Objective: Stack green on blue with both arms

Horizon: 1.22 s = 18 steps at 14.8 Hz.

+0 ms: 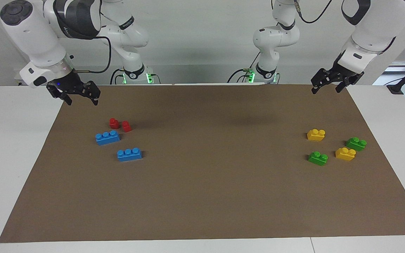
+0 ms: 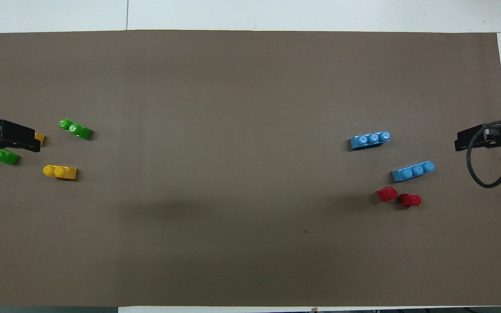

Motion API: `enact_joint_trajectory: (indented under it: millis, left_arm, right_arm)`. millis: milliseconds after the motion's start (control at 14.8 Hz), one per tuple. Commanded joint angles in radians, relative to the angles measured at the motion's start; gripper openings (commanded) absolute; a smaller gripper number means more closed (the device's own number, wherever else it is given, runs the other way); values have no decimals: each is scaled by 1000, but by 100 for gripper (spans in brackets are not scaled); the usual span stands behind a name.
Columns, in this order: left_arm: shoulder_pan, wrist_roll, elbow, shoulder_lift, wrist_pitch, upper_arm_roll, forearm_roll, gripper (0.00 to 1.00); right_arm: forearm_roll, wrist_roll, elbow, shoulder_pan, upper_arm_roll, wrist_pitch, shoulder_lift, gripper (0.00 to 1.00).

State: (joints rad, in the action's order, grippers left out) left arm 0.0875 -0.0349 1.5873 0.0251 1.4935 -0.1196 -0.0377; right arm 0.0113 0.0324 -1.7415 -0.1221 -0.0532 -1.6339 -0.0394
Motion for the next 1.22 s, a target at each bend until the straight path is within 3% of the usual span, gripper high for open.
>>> enact_joint_trajectory:
  millis: [0, 678, 1153]
  left_arm:
    - [5, 1, 16, 22, 2, 0, -7, 100]
    - [14, -31, 31, 33, 4, 3, -8, 100]
    - [26, -349, 63, 27, 79, 1, -11, 100]
  right_arm:
    - [12, -12, 0, -10, -5, -1, -2, 100]
    - [12, -52, 0, -13, -5, -32, -1, 100]
    - [12, -51, 2, -22, -5, -34, 1, 100]
